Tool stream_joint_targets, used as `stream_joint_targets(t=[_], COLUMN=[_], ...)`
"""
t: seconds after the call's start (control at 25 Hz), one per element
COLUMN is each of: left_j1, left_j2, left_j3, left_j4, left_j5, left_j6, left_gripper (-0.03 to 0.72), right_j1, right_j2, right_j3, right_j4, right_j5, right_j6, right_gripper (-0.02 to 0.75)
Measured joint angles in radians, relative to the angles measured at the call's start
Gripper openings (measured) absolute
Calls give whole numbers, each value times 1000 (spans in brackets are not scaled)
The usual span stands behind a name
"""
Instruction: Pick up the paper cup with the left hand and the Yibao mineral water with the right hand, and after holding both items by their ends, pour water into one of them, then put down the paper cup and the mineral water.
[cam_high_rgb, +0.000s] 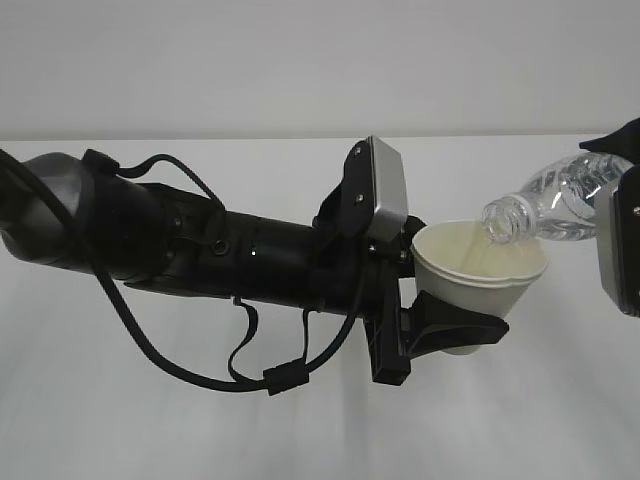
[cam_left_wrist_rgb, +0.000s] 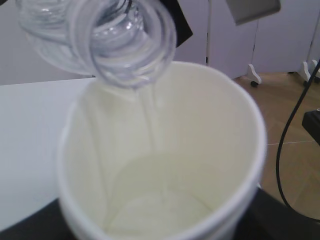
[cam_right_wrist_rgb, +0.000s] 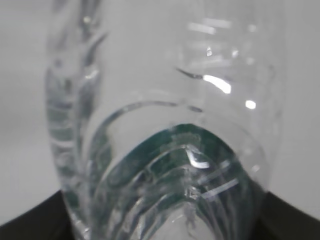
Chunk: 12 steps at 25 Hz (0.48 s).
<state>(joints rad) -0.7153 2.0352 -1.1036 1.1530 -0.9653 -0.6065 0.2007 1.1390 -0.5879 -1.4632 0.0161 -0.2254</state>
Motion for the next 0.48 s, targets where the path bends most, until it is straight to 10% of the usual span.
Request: stream_joint_targets(t=[0.48], left_j1=[0], left_j2=[0], left_j3=[0], left_j4=[0], left_j5=[0], left_j6=[0], left_gripper=[435], right_j1=[0], right_j2=[0], right_j3=[0], right_j4=[-4], right_j5=[0], right_j6=[2], right_gripper=[465])
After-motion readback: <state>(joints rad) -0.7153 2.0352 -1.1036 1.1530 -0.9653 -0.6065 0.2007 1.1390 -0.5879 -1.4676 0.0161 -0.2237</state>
